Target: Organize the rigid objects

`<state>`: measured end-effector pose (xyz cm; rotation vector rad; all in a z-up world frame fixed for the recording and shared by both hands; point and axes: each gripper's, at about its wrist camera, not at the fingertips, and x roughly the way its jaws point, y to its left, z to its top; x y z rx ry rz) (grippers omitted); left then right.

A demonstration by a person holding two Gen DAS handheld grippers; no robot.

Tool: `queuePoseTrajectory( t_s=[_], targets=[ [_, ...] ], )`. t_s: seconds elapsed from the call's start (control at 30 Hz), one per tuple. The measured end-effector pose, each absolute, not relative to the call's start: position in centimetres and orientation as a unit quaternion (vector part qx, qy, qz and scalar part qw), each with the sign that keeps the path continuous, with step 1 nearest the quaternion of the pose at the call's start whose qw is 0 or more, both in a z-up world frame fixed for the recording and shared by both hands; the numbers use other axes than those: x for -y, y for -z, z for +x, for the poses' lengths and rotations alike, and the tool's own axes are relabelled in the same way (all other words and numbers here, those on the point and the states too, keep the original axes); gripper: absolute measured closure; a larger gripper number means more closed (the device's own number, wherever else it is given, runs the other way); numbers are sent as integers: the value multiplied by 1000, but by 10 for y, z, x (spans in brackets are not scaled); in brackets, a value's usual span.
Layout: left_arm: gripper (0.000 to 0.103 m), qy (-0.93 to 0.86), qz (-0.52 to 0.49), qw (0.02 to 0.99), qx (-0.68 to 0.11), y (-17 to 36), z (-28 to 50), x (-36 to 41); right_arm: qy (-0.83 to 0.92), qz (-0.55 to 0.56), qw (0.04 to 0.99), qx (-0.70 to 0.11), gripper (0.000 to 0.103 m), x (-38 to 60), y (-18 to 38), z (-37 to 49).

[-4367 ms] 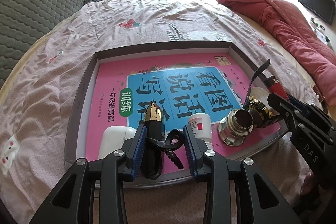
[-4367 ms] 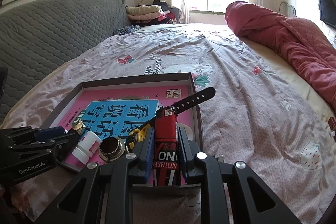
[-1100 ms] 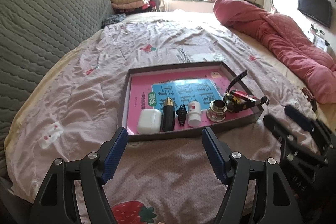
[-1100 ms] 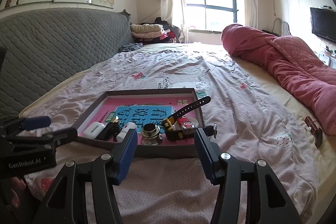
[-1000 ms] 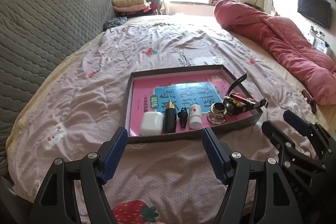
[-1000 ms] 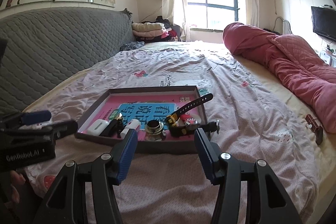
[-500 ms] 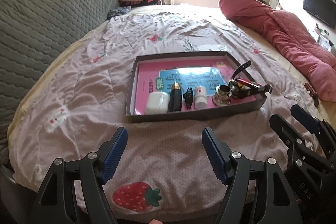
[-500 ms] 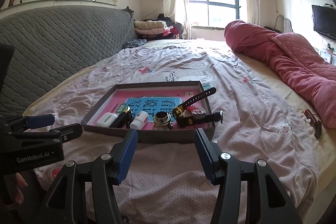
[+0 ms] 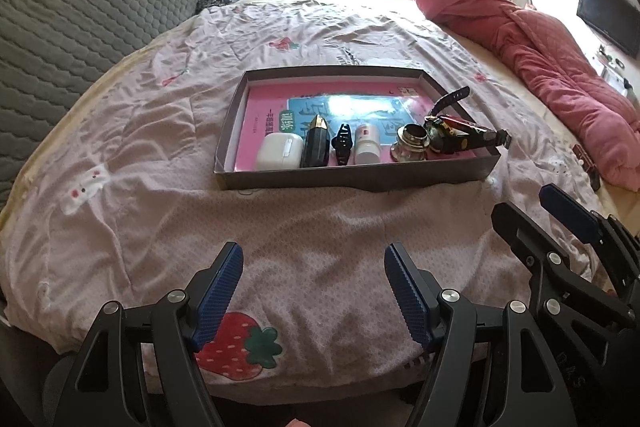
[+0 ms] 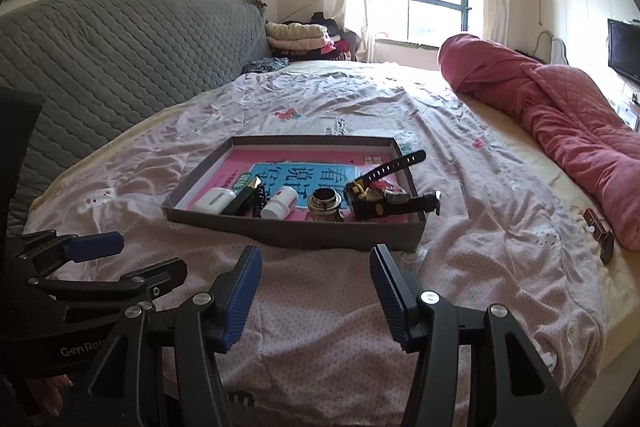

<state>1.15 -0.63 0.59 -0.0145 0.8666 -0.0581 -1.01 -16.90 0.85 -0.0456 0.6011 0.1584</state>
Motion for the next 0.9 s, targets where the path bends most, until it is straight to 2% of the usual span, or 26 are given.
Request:
queuePoseTrajectory(
  t_s=[0.9],
  targets=[
    [28, 3, -26, 897, -441, 26, 35, -3, -76, -19, 940, -331, 47, 174, 28, 14]
  ],
)
